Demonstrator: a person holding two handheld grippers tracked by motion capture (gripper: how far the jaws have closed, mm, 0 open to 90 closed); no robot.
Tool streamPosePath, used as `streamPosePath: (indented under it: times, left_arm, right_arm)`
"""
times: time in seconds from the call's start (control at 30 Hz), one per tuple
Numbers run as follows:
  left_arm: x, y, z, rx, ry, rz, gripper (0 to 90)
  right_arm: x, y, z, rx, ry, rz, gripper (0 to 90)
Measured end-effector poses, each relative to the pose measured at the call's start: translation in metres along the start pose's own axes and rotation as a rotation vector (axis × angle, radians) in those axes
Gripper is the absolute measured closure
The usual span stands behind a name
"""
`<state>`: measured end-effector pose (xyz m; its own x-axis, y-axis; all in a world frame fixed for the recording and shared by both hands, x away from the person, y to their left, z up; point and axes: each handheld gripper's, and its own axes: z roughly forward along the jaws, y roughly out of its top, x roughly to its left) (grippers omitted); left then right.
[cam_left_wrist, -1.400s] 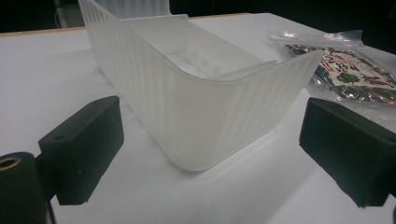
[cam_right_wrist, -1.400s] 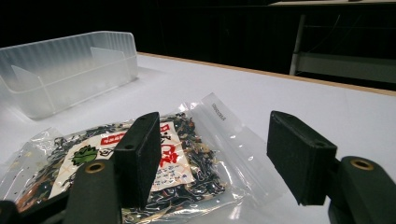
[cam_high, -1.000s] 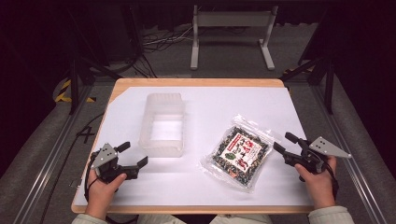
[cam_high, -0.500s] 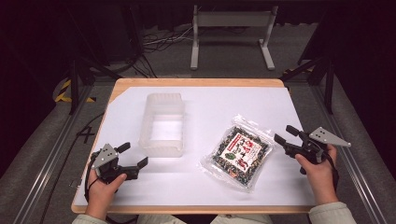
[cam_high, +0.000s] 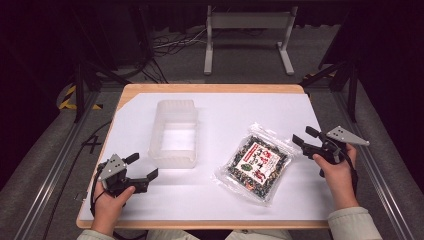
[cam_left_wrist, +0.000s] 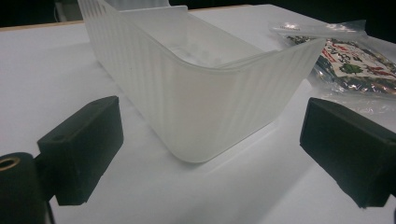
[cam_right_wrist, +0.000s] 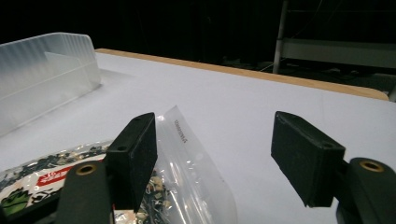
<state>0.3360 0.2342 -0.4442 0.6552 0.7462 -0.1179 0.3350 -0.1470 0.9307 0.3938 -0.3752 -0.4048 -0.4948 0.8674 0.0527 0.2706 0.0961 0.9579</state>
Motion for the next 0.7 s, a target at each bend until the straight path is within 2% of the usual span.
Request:
streamPosePath:
  times: [0.2, 0.33, 0.4, 0.43, 0.5, 0.57, 0.7]
  left_arm:
    - [0.000, 0.000, 0.001, 0.001, 0.001, 0.005, 7.2]
    - [0.000, 0.000, 0.000, 0.001, -0.002, -0.006, 7.2]
    - [0.000, 0.000, 0.000, -0.004, -0.004, -0.008, 7.1]
    - [0.000, 0.000, 0.000, -0.004, -0.004, -0.008, 7.1]
    - [0.000, 0.000, 0.000, -0.004, -0.005, -0.008, 7.1]
    - [0.000, 0.000, 0.000, -0.004, -0.004, -0.006, 7.1]
    - [0.000, 0.000, 0.000, -0.004, -0.004, -0.006, 7.1]
  right_arm:
    - [-0.006, -0.004, 0.006, 0.034, -0.011, 0.011, 29.7]
    - [-0.009, -0.009, 0.013, 0.074, -0.018, 0.014, 28.2]
    - [-0.011, -0.014, 0.017, 0.089, -0.012, 0.055, 23.6]
    - [-0.011, -0.014, 0.017, 0.089, -0.012, 0.055, 23.6]
    - [-0.013, -0.018, 0.021, 0.112, -0.002, 0.090, 23.2]
    - [-0.014, -0.022, 0.023, 0.156, 0.006, 0.098, 24.1]
    - [-0.012, -0.024, 0.023, 0.182, 0.017, 0.098, 26.1]
